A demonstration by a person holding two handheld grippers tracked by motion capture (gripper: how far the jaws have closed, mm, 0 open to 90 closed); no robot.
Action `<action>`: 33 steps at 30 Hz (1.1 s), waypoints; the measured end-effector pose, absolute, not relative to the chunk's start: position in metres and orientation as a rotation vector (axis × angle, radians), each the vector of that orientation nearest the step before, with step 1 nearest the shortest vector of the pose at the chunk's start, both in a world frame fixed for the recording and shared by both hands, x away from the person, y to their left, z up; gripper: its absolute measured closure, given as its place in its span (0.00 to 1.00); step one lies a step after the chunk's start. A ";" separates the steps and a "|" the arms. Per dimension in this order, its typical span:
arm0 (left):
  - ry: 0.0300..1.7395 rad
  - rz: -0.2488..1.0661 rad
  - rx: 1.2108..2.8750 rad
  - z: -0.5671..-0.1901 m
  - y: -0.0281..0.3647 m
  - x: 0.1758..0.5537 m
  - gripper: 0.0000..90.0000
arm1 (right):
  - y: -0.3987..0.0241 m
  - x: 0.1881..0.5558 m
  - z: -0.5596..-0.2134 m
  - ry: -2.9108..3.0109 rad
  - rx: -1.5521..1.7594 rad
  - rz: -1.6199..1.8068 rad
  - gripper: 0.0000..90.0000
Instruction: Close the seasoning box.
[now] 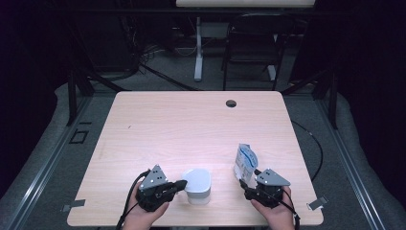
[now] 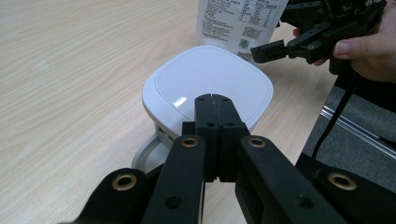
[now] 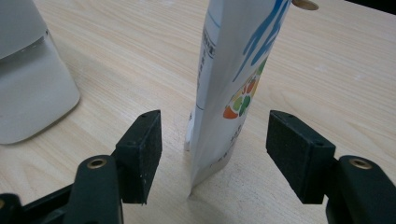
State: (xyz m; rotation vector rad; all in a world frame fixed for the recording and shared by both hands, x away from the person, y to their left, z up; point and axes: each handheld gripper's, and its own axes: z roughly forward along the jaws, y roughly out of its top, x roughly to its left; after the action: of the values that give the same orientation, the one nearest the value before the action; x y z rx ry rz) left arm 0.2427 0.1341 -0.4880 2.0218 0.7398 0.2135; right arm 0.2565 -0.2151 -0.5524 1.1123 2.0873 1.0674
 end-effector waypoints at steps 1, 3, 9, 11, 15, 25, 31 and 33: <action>0.741 0.214 2.020 -0.488 0.134 0.243 1.00 | -0.215 0.257 -0.552 2.088 1.111 1.068 0.40; 0.739 0.215 2.023 -0.487 0.135 0.242 1.00 | -0.215 0.257 -0.552 2.087 1.112 1.069 0.40; 0.753 0.221 2.004 -0.484 0.141 0.243 1.00 | -0.215 0.257 -0.553 2.090 1.108 1.066 0.40; 0.760 0.223 2.001 -0.483 0.144 0.244 1.00 | -0.214 0.257 -0.553 2.091 1.108 1.066 0.40; 0.771 0.228 1.986 -0.481 0.150 0.245 1.00 | -0.214 0.257 -0.553 2.092 1.107 1.066 0.40; 0.816 0.241 1.939 -0.476 0.169 0.250 1.00 | -0.213 0.257 -0.553 2.098 1.104 1.060 0.40; 0.867 0.255 1.894 -0.472 0.187 0.255 1.00 | -0.214 0.257 -0.553 2.095 1.106 1.068 0.40; 0.879 0.263 1.888 -0.472 0.193 0.257 1.00 | -0.214 0.257 -0.553 2.095 1.108 1.069 0.40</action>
State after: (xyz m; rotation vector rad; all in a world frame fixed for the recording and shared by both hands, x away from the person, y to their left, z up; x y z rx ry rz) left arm 0.2569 0.1932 -0.4721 1.8877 0.8792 0.2632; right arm 0.2569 -0.2142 -0.5532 1.1085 2.0954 1.0694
